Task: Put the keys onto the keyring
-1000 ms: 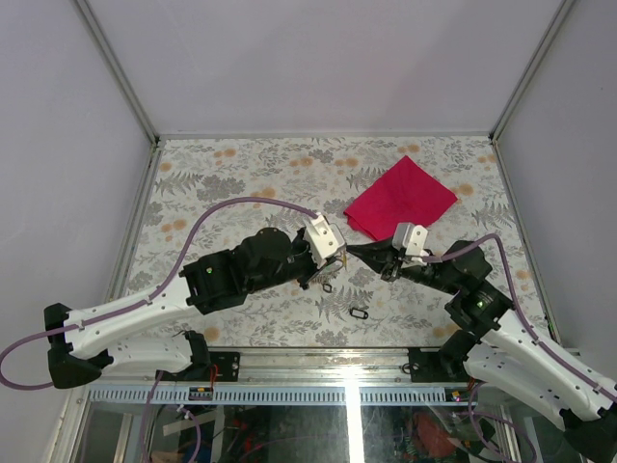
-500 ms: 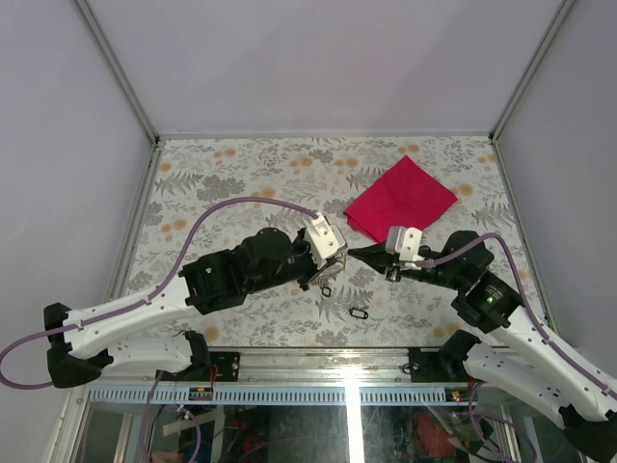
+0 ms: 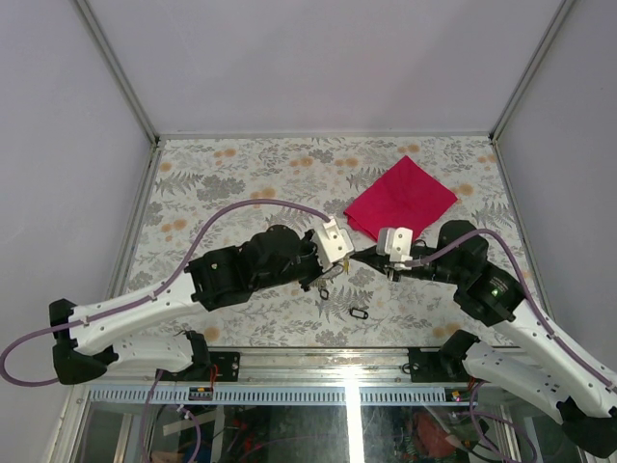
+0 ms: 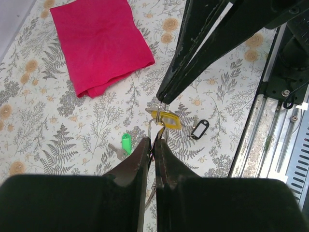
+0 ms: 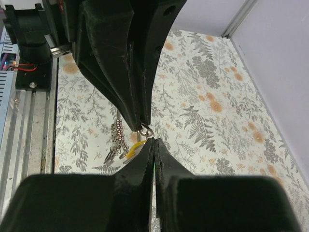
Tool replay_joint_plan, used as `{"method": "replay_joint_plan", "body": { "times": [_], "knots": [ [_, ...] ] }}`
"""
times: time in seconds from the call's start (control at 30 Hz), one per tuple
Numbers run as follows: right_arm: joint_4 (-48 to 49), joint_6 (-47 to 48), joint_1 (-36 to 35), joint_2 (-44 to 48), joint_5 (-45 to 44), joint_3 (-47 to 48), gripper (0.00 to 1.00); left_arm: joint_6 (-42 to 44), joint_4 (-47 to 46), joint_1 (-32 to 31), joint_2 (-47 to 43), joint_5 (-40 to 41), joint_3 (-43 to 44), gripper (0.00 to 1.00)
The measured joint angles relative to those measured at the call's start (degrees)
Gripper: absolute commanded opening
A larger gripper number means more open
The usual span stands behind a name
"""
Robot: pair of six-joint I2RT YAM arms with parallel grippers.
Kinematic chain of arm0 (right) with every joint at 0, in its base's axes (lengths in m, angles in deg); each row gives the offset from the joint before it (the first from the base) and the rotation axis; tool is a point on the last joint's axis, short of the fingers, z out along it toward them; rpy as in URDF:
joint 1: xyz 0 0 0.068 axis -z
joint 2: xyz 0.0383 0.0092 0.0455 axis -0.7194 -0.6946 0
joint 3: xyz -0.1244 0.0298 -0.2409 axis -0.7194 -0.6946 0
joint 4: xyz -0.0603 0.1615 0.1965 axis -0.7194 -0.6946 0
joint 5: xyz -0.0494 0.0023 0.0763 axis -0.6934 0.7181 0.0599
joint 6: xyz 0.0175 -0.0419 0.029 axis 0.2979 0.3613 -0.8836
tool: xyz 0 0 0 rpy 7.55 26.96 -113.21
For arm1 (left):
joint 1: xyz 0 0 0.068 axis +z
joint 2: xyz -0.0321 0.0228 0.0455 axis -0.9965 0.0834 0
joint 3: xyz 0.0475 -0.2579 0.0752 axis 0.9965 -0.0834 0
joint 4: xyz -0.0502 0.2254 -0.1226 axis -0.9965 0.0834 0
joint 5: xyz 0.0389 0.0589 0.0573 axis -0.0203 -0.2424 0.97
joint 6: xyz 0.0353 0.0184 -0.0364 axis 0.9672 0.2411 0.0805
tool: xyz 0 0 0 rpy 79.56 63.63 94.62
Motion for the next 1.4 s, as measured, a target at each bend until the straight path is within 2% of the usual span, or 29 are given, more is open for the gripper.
{"method": "replay_joint_plan", "body": {
  "times": [0.03, 0.13, 0.2, 0.43, 0.63, 0.8, 1.0, 1.2, 1.4],
  "knots": [
    [-0.6, 0.3, 0.0, -0.2, 0.1, 0.2, 0.03, 0.2, 0.2, 0.0, 0.1, 0.0, 0.0, 0.0],
    [-1.2, 0.5, 0.0, -0.2, 0.3, 0.2, 0.24, 0.3, 0.7, 0.0, 0.4, -0.2, 0.2, 0.0],
    [-0.9, -0.4, 0.0, 0.1, 0.2, 0.2, 0.33, 0.3, 1.1, 0.0, 0.4, -0.2, 0.4, 0.0],
    [7.0, -7.9, 0.0, 7.0, -3.6, -5.4, 0.43, 0.4, 1.4, 0.0, 0.1, -0.5, 0.7, 0.0],
    [17.5, -20.3, 0.0, 13.6, -8.8, -12.4, 0.5, 1.0, 2.0, 0.0, -2.3, -2.7, 0.7, 0.0],
    [26.8, -30.1, 0.0, 14.9, -9.7, -19.2, 0.61, 1.7, 4.0, 0.0, -3.6, -5.4, 1.3, 0.0],
    [33.7, -35.5, 0.0, 12.7, -9.0, -22.0, 0.72, 1.8, 5.8, 0.0, -3.6, -7.8, 1.9, 0.0],
    [35.6, -36.7, 0.0, 8.4, -4.3, -20.7, 0.71, 1.8, 7.0, 0.0, -3.6, -8.7, 1.9, 0.0],
    [35.5, -36.3, 0.0, 6.0, 0.7, -20.1, 0.59, 1.7, 7.6, 0.0, -3.6, -8.8, 2.6, 0.0]
  ]
}}
